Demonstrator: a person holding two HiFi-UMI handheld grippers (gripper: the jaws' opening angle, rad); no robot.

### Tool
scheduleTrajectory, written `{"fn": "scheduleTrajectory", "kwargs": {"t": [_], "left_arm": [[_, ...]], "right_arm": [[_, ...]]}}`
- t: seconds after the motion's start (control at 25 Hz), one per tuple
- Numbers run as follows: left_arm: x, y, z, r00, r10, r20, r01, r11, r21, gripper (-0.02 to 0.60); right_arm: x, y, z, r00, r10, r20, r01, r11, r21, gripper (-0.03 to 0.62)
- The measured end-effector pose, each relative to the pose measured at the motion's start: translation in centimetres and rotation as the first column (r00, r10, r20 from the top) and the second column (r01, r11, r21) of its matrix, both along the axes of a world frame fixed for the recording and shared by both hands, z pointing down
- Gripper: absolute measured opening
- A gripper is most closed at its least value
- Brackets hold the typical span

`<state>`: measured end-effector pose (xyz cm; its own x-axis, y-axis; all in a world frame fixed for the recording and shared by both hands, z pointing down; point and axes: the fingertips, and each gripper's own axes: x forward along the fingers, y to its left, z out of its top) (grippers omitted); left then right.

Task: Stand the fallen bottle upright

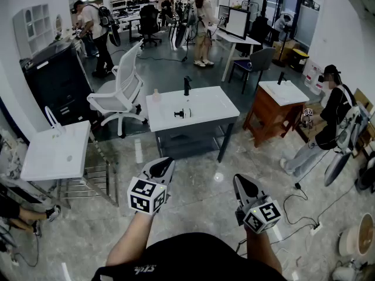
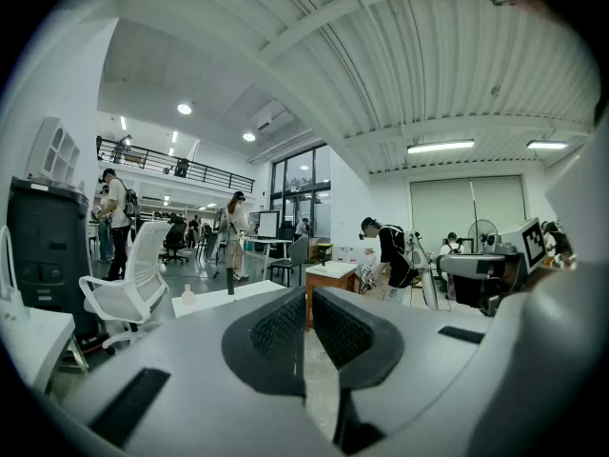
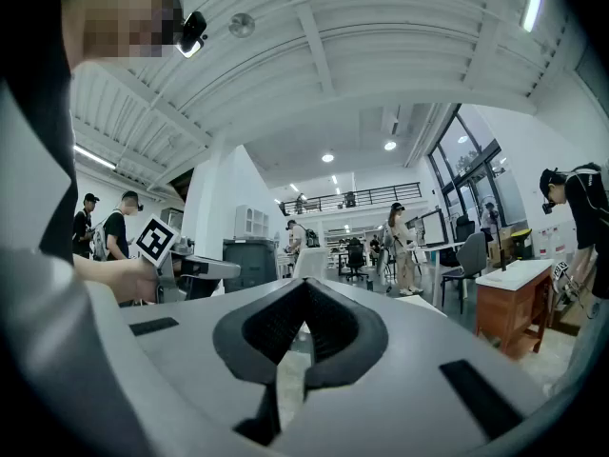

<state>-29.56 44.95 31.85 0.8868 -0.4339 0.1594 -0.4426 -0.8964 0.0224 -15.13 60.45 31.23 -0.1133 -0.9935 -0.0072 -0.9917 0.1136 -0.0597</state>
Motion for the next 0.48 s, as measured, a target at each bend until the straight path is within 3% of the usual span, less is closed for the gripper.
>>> {"fn": "scheduleTrajectory", "kwargs": {"t": [0.48], "left_arm": [[1.2, 0.0, 1.1, 1.0, 0.005, 0.015, -0.005, 1.0, -0.005, 0.037]], "right_arm": [[1.5, -0.3, 1.1, 1.0, 0.019, 0.01, -0.019, 1.0, 0.003, 0.011]]}}
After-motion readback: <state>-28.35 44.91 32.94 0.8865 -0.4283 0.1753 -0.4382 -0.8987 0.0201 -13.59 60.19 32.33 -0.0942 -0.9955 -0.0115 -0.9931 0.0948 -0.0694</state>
